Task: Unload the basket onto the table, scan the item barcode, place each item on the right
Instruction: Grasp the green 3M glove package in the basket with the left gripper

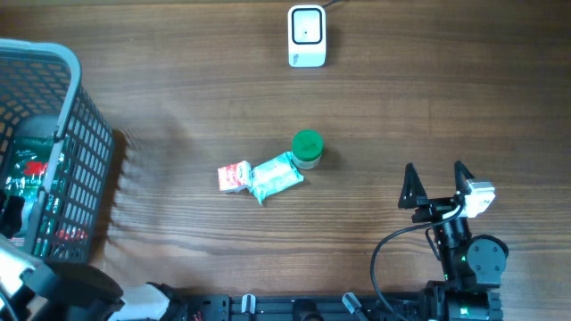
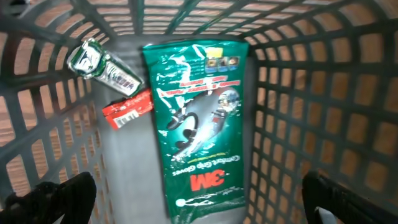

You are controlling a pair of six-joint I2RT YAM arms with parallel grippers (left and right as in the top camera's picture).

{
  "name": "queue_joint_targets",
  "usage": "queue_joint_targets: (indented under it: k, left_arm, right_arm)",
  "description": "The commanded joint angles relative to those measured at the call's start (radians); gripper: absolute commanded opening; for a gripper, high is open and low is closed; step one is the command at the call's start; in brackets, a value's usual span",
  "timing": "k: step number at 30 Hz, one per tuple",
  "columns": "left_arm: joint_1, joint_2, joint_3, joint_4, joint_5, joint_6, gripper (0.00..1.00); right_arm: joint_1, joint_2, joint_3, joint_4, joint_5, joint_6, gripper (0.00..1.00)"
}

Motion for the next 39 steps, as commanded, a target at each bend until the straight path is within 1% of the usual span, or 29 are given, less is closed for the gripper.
queue_joint_targets:
  k: [1, 7, 8, 10, 11, 12, 13, 14, 18, 22, 24, 26, 29, 31, 33, 35, 36, 37, 38, 39]
  left_arm:
    - [0.006, 0.053, -0.006, -0.020, 0.055, -0.103, 1.00]
    - [0.006, 0.070, -0.006, -0.011, 0.030, -0.101, 0.99]
    - [0.006, 0.071, -0.006, -0.005, 0.031, -0.101, 0.87]
    - [0.006, 0.087, -0.006, 0.026, 0.029, -0.109, 0.36]
    - [0.006, 0.098, -0.006, 0.043, 0.026, -0.109, 0.41]
    - [0.006, 0.116, -0.006, 0.061, 0.028, -0.108, 0.69]
    - [0.006, 0.134, -0.006, 0.070, 0.028, -0.108, 0.91]
    - [0.006, 0.151, -0.006, 0.070, 0.028, -0.108, 1.00]
    - [0.006, 0.216, -0.006, 0.064, 0.027, -0.105, 1.00]
    - [0.006, 0.216, -0.006, 0.071, 0.028, -0.105, 1.00]
    - [0.006, 0.218, -0.006, 0.039, 0.039, -0.157, 1.00]
    - [0.006, 0.232, -0.006, 0.035, 0.039, -0.157, 1.00]
    - [0.006, 0.297, -0.006, 0.021, 0.054, -0.157, 0.99]
    - [0.006, 0.356, -0.006, 0.008, 0.094, -0.157, 0.99]
    - [0.006, 0.438, -0.006, -0.062, 0.143, -0.157, 0.99]
    - [0.006, 0.467, -0.006, -0.132, 0.144, -0.157, 0.99]
    - [0.006, 0.474, -0.006, -0.193, 0.143, -0.157, 0.99]
    - [0.006, 0.474, -0.010, -0.206, 0.130, -0.098, 0.93]
    - [0.006, 0.474, -0.011, -0.204, 0.096, -0.011, 0.84]
    - [0.006, 0.474, -0.011, -0.196, 0.087, 0.011, 0.83]
  right_arm:
    - [0.000, -0.006, -0.001, 0.006, 0.003, -0.012, 1.00]
    - [0.000, -0.006, -0.001, 0.006, 0.003, -0.011, 1.00]
    - [0.000, -0.006, -0.001, 0.006, 0.003, -0.011, 1.00]
    - [0.000, -0.006, -0.001, 0.006, 0.003, -0.011, 1.00]
    - [0.000, -0.006, -0.001, 0.006, 0.003, -0.011, 1.00]
    - [0.000, -0.006, -0.001, 0.006, 0.003, -0.011, 1.00]
    - [0.000, -0.006, -0.001, 0.005, 0.003, -0.011, 1.00]
    - [0.000, -0.006, -0.001, 0.005, 0.003, -0.012, 1.00]
    - [0.000, -0.006, -0.001, 0.005, 0.003, -0.012, 1.00]
    - [0.000, -0.006, -0.001, 0.005, 0.003, -0.011, 1.00]
    - [0.000, -0.006, -0.001, 0.006, 0.003, -0.011, 1.00]
    - [0.000, -0.006, -0.001, 0.005, 0.003, -0.011, 1.00]
    - [0.000, -0.006, -0.001, 0.005, 0.003, -0.011, 1.00]
    - [0.000, -0.006, -0.001, 0.005, 0.003, -0.012, 1.00]
    - [0.000, -0.006, -0.001, 0.006, 0.003, -0.011, 1.00]
    - [0.000, -0.006, -0.001, 0.006, 0.003, -0.011, 1.00]
    - [0.000, -0.006, -0.001, 0.006, 0.003, -0.011, 1.00]
    - [0.000, -0.006, -0.001, 0.005, 0.003, -0.011, 1.00]
    - [0.000, -0.006, -0.001, 0.006, 0.003, -0.012, 1.00]
    - [0.000, -0.006, -0.001, 0.006, 0.003, -0.012, 1.00]
